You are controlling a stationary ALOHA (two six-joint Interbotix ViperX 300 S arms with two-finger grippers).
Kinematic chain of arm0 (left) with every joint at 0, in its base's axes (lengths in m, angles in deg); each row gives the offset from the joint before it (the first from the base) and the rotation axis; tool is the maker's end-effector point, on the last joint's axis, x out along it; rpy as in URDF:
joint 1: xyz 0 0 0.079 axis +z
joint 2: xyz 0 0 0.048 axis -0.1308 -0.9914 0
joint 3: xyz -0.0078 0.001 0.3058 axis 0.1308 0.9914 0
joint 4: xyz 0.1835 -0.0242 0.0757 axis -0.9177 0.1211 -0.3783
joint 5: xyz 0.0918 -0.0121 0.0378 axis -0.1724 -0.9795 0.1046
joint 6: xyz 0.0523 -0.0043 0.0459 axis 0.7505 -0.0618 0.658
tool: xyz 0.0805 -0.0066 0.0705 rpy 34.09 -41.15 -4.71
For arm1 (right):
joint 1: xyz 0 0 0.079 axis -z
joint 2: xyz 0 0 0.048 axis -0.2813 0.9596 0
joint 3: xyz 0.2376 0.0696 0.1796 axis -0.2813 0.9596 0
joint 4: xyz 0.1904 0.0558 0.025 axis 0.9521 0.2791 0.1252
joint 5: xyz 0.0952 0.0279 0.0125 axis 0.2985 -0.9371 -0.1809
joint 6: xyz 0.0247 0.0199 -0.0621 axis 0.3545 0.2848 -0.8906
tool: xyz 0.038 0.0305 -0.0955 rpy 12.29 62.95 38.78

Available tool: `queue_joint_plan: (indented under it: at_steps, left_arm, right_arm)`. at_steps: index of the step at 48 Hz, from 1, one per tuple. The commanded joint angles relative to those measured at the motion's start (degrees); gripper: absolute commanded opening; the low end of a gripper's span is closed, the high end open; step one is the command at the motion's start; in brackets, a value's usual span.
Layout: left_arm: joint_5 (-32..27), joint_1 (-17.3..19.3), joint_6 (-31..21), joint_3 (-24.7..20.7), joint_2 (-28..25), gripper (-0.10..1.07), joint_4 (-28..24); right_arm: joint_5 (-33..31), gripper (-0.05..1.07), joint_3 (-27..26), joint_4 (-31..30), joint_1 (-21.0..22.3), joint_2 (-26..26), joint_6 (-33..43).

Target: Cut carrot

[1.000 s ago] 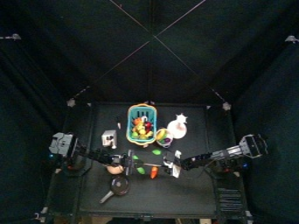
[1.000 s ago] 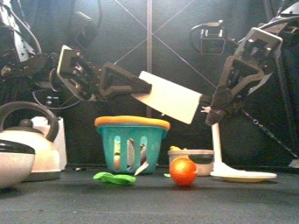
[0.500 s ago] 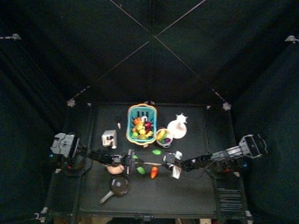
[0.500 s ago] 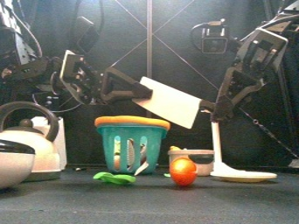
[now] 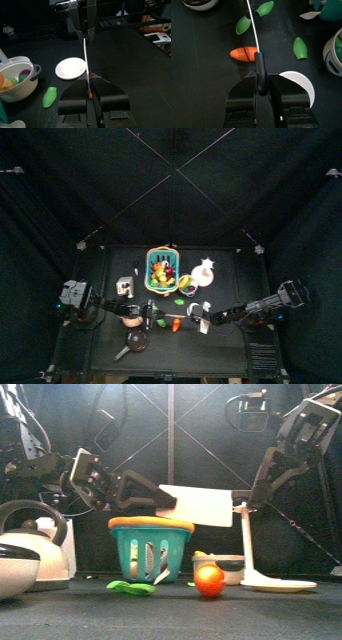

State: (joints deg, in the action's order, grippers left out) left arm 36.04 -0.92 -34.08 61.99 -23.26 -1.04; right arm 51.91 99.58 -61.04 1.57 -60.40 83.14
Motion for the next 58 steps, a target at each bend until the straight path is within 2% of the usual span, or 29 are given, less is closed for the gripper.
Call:
queue_joint_plan:
  at_steps: [1, 14, 25, 34, 58]
  left_arm:
    - [-1.9, -1.8, -1.2, -0.3, 0.6, 0.40, -0.1]
    - [-4.7, -4.8, -2.3, -0.3, 0.6, 0.40, -0.4]
    - [-4.8, -6.9, -3.4, -0.6, -0.5, 0.40, -0.4]
    - [-4.8, -6.9, -6.2, -1.7, -3.0, 0.40, -0.4]
    - [-5.6, -6.9, -6.4, -2.3, -4.4, 0.40, 0.9]
  right_arm:
    - [-0.4, 0.43, -0.9, 0.1, 0.2, -1.2, 0.2]
    - [-0.2, 0.43, -1.0, 3.3, 0.4, 1.3, 0.1]
    - [0.2, 0.43, -1.0, 3.3, 1.0, 2.8, 0.0]
    - [1.5, 0.43, -1.1, 3.6, 1.7, 4.1, 0.1]
    - [1.5, 0.43, -1.2, 3.6, 2.0, 6.7, 0.1]
